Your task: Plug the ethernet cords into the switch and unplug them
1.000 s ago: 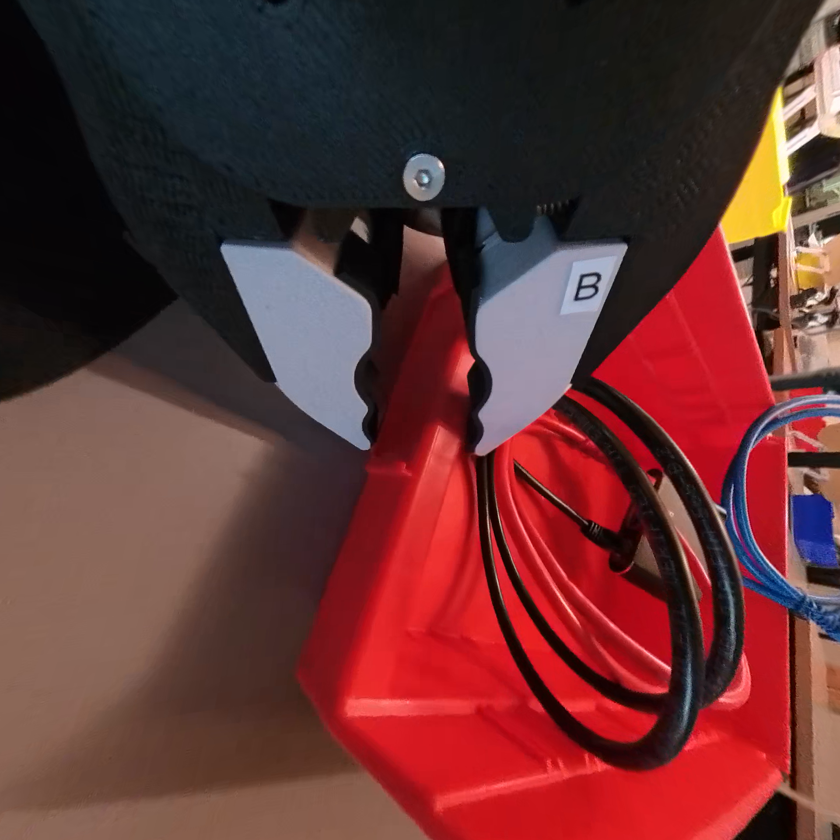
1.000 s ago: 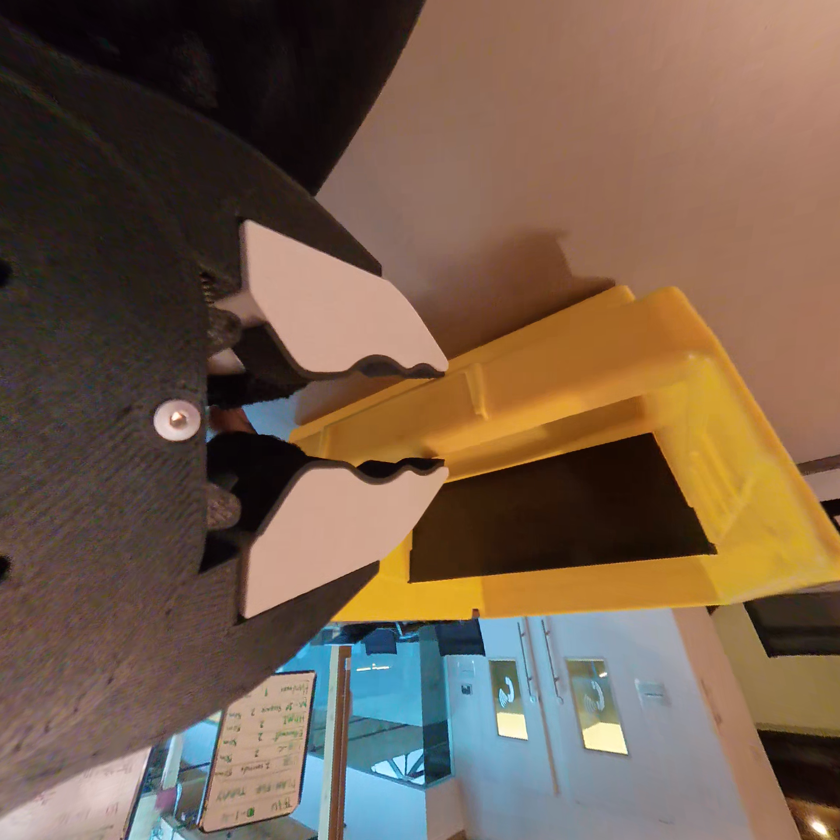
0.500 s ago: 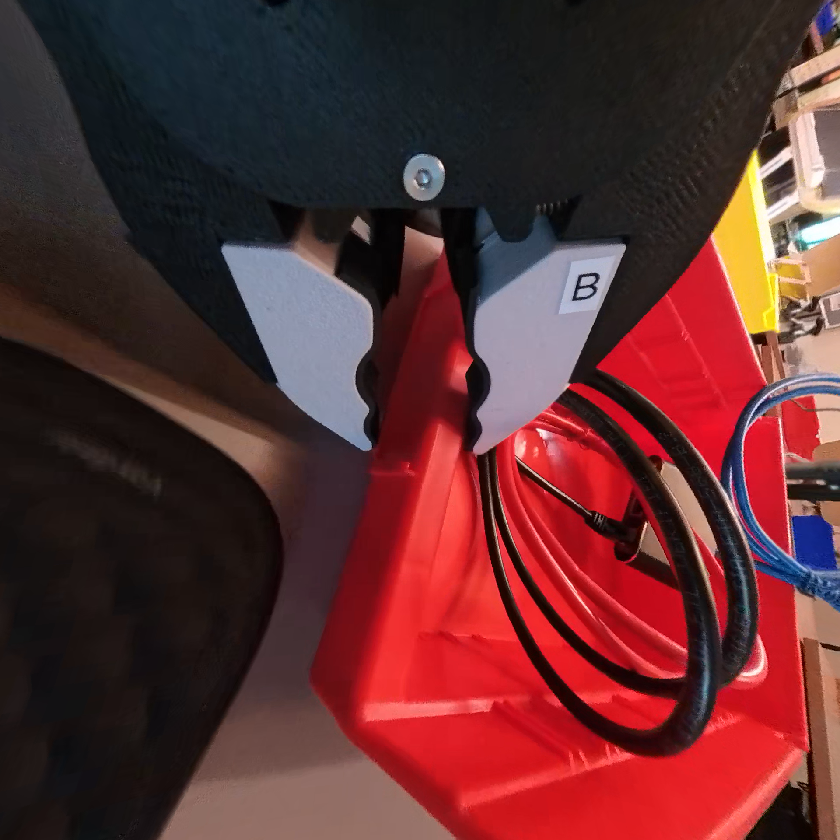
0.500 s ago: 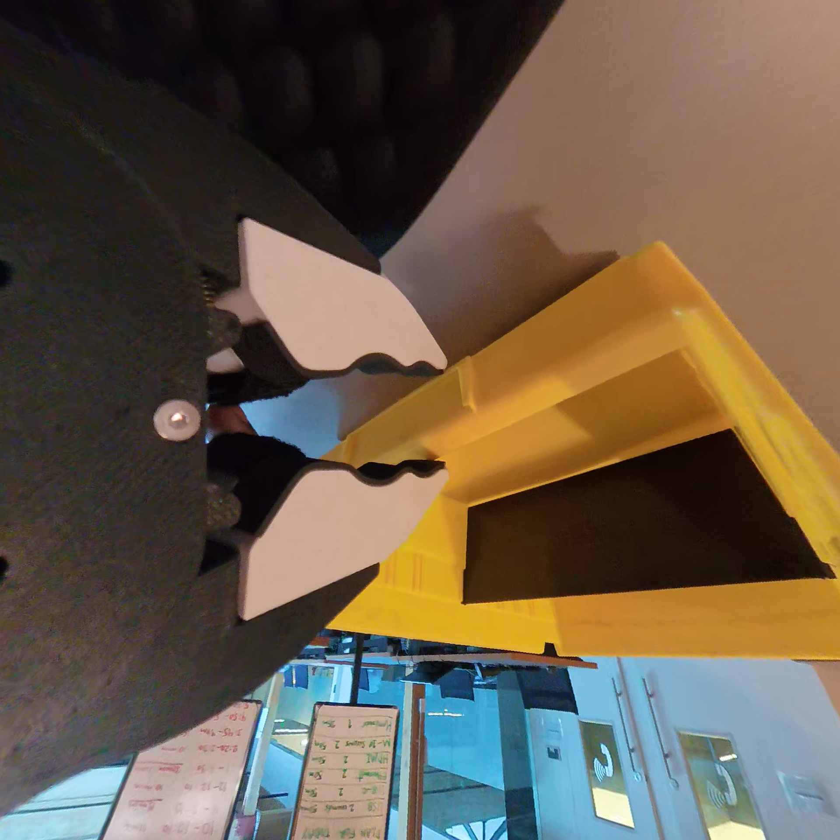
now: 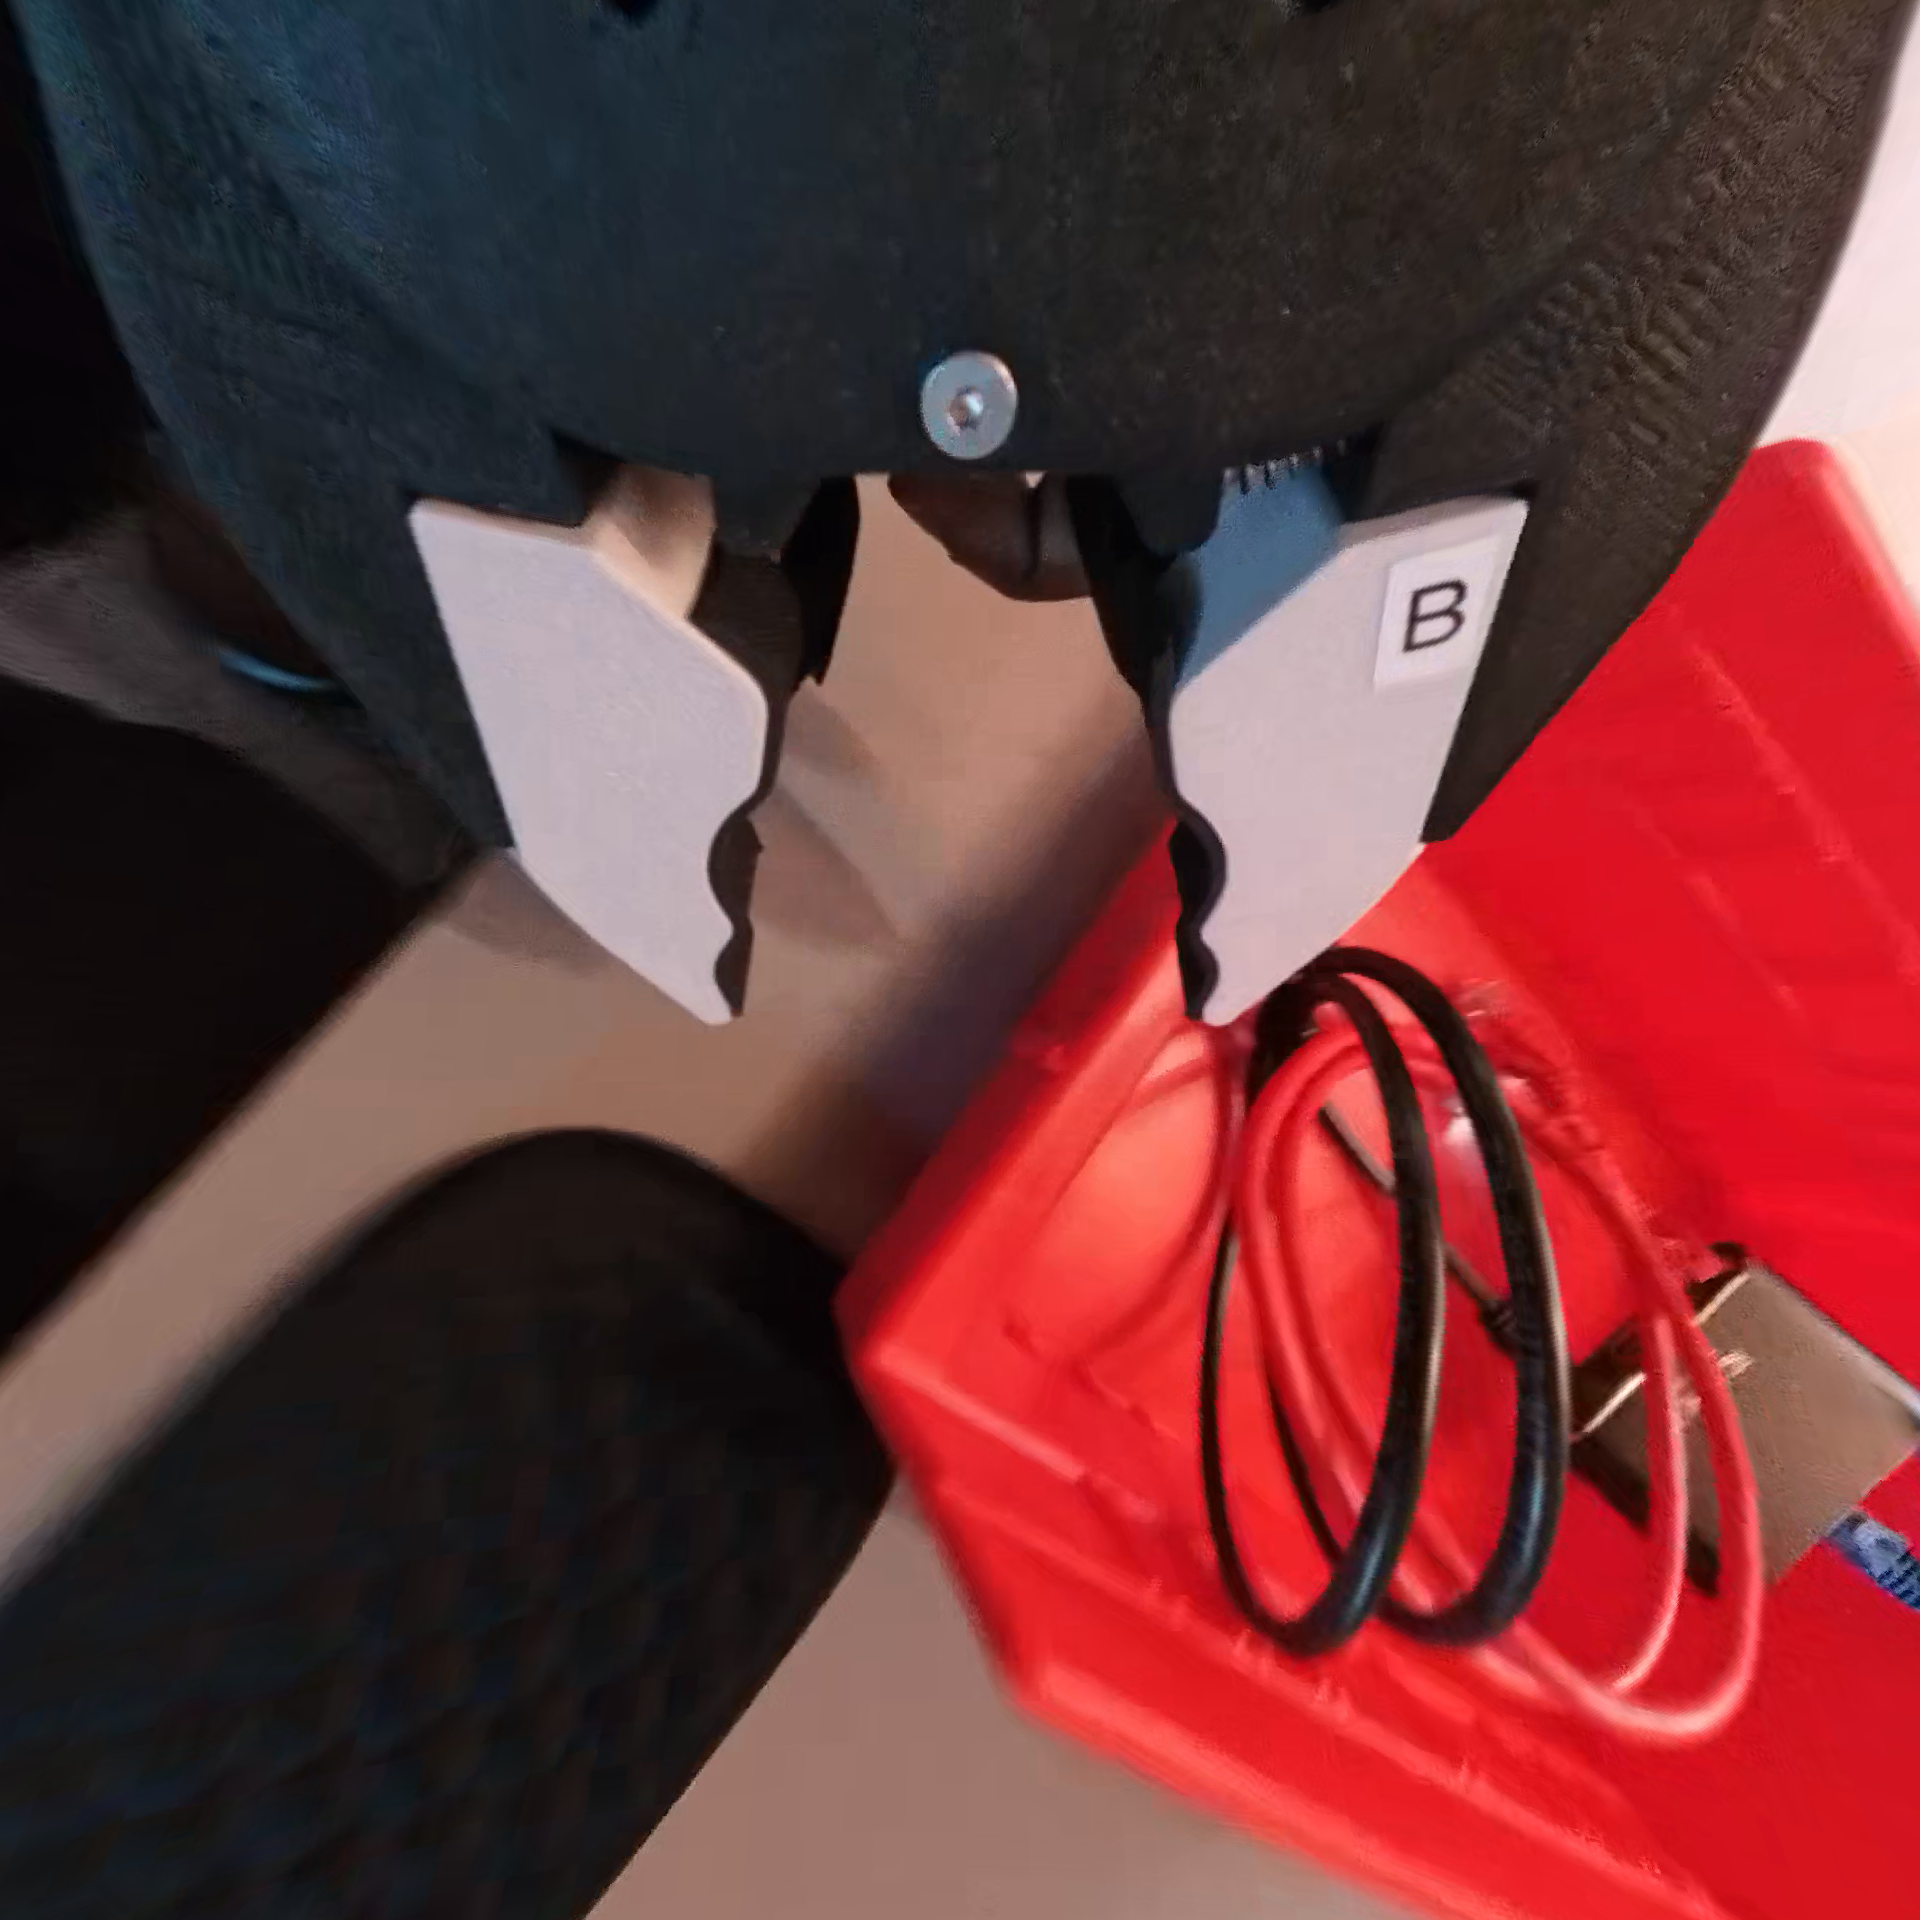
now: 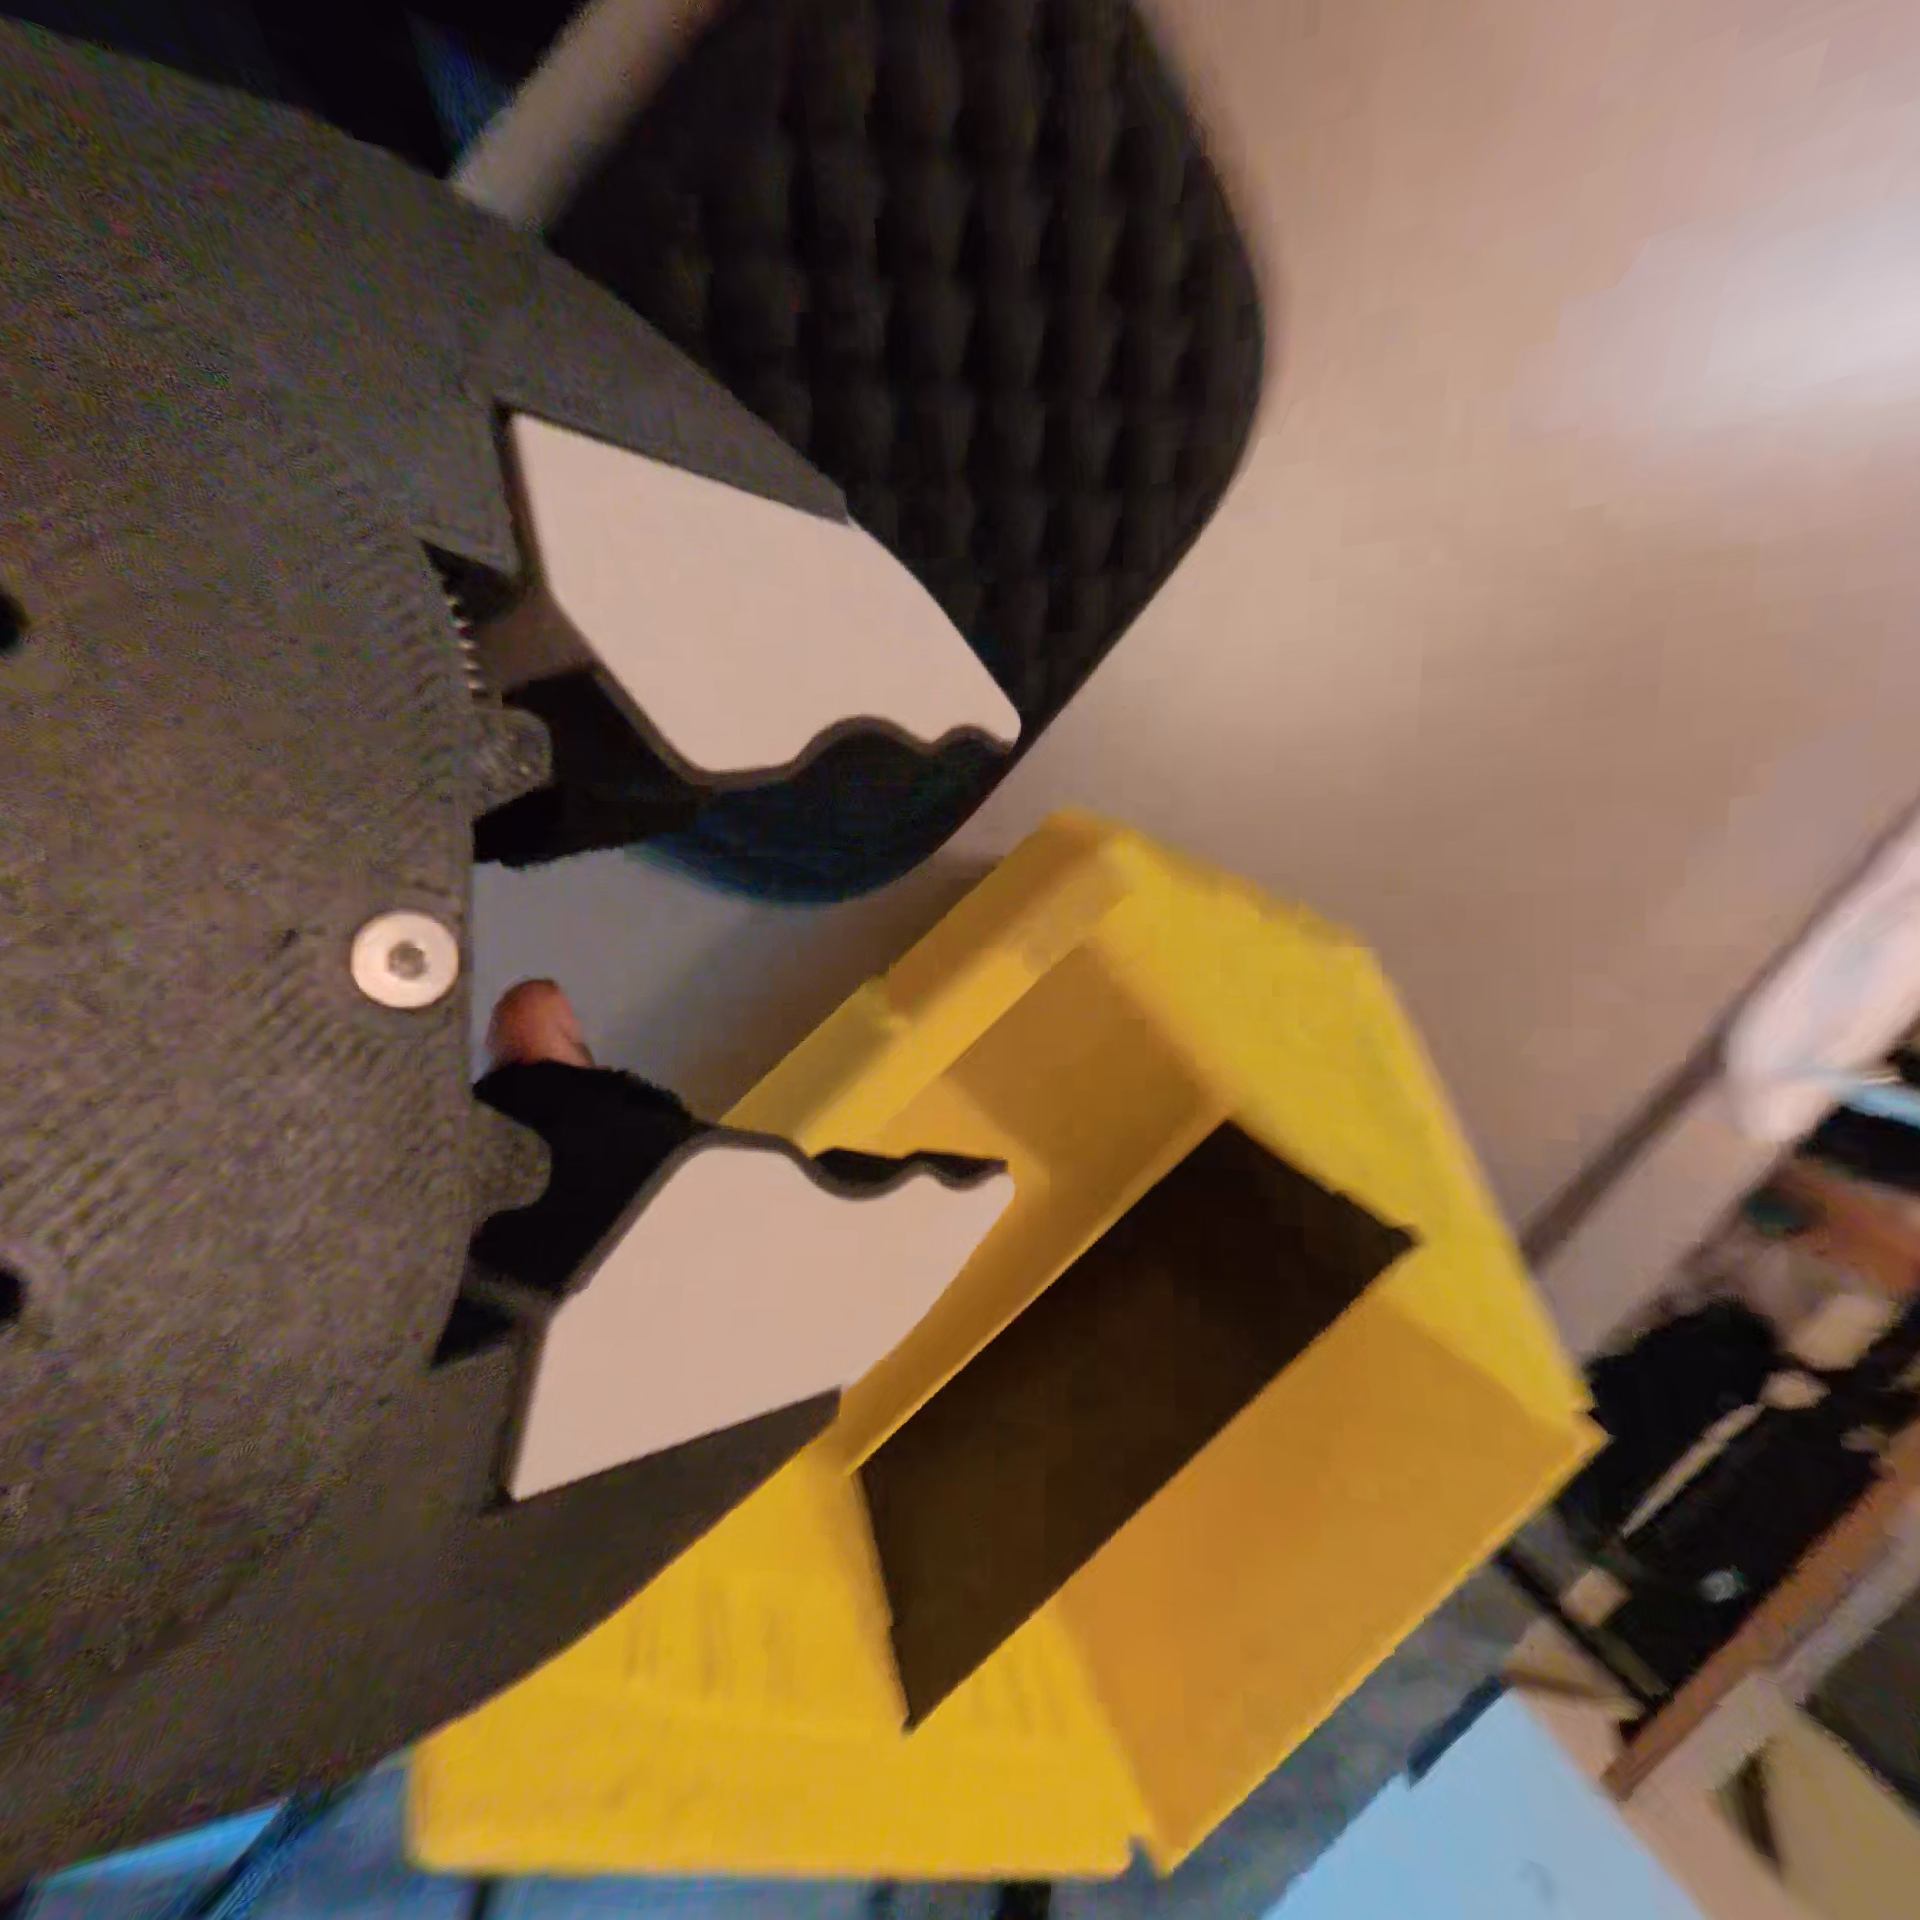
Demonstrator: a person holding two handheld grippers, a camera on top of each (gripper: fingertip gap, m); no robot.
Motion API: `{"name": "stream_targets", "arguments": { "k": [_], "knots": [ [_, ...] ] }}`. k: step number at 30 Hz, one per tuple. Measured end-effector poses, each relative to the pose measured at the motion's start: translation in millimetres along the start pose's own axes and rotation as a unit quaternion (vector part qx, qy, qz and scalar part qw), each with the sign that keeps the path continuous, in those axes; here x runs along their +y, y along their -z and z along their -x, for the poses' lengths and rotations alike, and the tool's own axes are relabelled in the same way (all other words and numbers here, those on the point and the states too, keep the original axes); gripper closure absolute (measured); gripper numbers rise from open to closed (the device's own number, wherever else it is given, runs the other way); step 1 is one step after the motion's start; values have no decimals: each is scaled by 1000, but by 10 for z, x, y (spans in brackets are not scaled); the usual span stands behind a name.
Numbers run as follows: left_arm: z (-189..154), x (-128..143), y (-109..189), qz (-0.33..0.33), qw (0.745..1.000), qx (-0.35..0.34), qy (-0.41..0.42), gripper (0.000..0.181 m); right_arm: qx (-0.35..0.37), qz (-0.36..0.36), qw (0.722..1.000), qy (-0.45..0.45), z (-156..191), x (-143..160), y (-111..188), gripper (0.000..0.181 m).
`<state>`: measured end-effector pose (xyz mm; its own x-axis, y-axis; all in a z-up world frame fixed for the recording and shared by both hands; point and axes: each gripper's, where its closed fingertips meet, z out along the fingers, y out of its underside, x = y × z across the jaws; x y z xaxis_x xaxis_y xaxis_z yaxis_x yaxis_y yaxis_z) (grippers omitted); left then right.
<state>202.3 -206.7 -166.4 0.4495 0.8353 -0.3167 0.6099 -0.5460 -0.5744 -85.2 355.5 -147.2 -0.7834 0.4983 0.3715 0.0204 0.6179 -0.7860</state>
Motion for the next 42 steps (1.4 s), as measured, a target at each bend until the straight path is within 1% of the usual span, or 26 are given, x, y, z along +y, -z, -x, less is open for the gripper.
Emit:
{"name": "stream_targets", "arguments": {
  "k": [1,2,4,6,8,9,10,11,12,13,15,17,18,19,20,22,24,27,30,32,34,36,38,40,41,42],
  "knots": [
    [-87,-76,121,-25,999,21,11,102,-25,-46,998,-23,49,-155,64,99],
    [-83,-177,244,-56,998,13,13,103,-46,-98,993,-40,93,-325,128,91],
    [163,-477,531,-145,986,-74,22,103,-75,-221,971,-53,177,-709,273,77],
    [452,-861,881,-258,953,-143,69,103,-86,-344,933,-64,236,-1076,425,72],
    [725,-1215,1176,-364,906,-155,151,107,-94,-430,894,-88,284,-1330,507,70],
    [871,-1342,1235,-393,887,-153,187,108,-100,-458,878,-99,316,-1415,506,70],
    [1041,-1418,1202,-394,879,-160,217,108,-104,-476,866,-107,358,-1475,473,70],
    [1206,-1449,1073,-369,883,-172,234,106,-110,-484,861,-110,416,-1509,409,68],
    [1337,-1454,875,-329,896,-181,238,98,-117,-480,863,-107,490,-1517,321,66],
    [1464,-1415,645,-278,910,-194,237,89,-122,-468,870,-98,569,-1507,219,66],
    [1692,-1261,197,-181,930,-217,237,81,-131,-434,888,-70,715,-1460,34,63],
    [1852,-1043,-182,-94,939,-217,249,74,-129,-408,903,-44,796,-1413,-86,64],
    [1901,-955,-331,-67,941,-205,262,71,-125,-399,908,-34,816,-1391,-125,64],
    [1930,-903,-449,-56,941,-186,276,71,-122,-394,911,-26,828,-1370,-151,66],
    [1963,-861,-532,-51,940,-172,289,73,-121,-391,912,-23,831,-1354,-170,69],
    [2051,-741,-607,-31,938,-171,301,87,-125,-391,911,-28,839,-1331,-192,72],
    [2094,-571,-655,13,939,-169,300,96,-126,-392,911,-31,838,-1324,-205,75],
    [1935,-284,-767,118,947,-116,275,98,-123,-392,911,-25,846,-1325,-202,79],
    [1918,-80,-869,183,945,-126,239,98,-124,-388,913,-19,865,-1321,-216,84],
    [1919,-6,-970,198,942,-131,235,99,-123,-387,914,-15,875,-1320,-220,85],
    [1888,49,-1077,201,939,-122,252,106,-123,-386,914,-11,886,-1319,-221,88],
    [1918,130,-1128,204,932,-131,270,116,-124,-386,914,-8,894,-1317,-224,91],
    [1947,204,-1159,200,926,-140,287,129,-125,-385,915,-5,904,-1315,-225,93],
    [1913,180,-1200,173,931,-128,296,142,-125,-383,915,0,917,-1313,-230,95],
    [1893,175,-1212,166,934,-125,291,151,-125,-382,916,2,923,-1311,-233,96],
    [1885,170,-1215,162,937,-130,280,166,-124,-381,916,4,930,-1310,-238,97]
  ]
}}
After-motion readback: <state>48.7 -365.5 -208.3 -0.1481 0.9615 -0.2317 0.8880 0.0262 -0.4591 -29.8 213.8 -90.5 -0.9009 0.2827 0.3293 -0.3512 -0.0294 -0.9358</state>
